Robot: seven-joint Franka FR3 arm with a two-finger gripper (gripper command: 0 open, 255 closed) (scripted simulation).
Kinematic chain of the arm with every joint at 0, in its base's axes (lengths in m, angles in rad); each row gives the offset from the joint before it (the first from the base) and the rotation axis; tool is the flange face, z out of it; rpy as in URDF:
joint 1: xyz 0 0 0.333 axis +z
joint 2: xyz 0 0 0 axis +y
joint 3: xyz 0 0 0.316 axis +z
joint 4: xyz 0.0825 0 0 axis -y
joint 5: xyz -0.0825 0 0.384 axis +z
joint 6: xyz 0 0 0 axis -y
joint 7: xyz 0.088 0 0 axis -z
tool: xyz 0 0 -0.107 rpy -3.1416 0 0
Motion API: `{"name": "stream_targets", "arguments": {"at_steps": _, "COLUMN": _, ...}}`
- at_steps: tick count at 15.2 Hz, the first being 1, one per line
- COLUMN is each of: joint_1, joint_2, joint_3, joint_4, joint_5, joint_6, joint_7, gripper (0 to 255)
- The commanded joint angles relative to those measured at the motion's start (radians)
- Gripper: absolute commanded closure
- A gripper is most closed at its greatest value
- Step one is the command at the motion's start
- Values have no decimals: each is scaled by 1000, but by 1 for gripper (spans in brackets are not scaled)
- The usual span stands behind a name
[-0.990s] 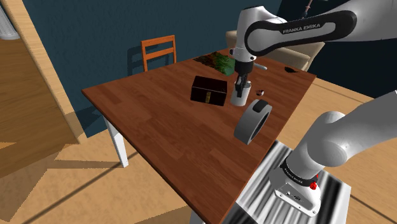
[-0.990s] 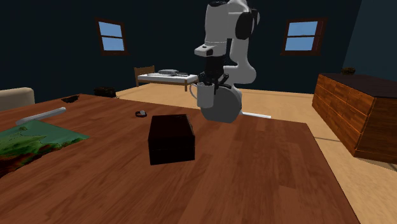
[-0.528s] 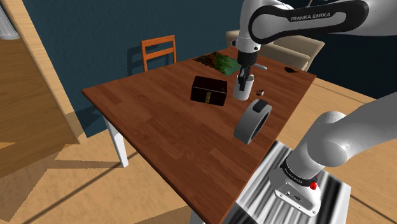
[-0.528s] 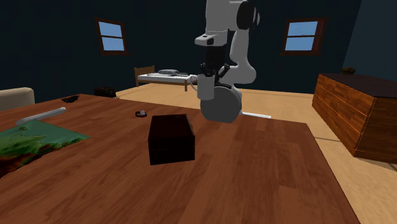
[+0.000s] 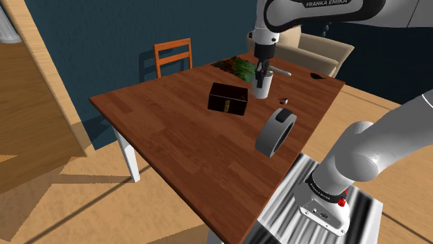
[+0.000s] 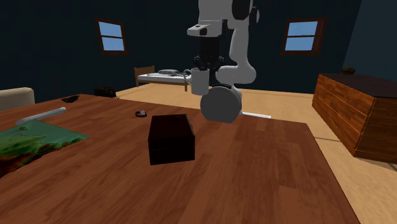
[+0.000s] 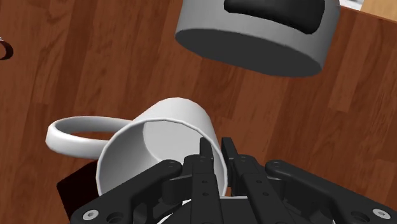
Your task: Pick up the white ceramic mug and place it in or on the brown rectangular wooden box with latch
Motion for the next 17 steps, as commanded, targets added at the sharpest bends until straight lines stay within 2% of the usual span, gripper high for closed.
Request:
{"name": "stream_targets", "arguments": {"at_steps": 1, "joint_1": -5, "joint_2": 73, "joint_3": -11, "joint_4": 69, "joint_5": -3, "joint_6": 5, "joint_7": -17, "gripper": 255}}
{"name": "stream_targets", "arguments": {"at_steps": 8, "joint_1": -24, "joint_2": 348, "joint_3": -43, "joint_4": 392, "joint_5": 7, "joint_6": -38, "joint_7": -76, "gripper": 255}}
{"name": "stream_targets", "arguments": {"at_steps": 13, "joint_1": -45, "joint_2": 564, "joint_3": -59, "joint_4": 686, "joint_5": 26, "joint_6": -114, "joint_7": -120, "gripper": 255}}
{"name": "stream_targets", "arguments": {"at_steps": 14, "joint_1": -48, "joint_2": 590, "joint_3": -60, "joint_4": 723, "joint_5": 28, "joint_6": -125, "joint_7": -125, "gripper": 255}}
{"name": "stream_targets", "arguments": {"at_steps": 17, "joint_1": -48, "joint_2": 585, "joint_3": -59, "joint_4": 676, "joint_5": 28, "joint_6": -83, "joint_7": -121, "gripper": 255}}
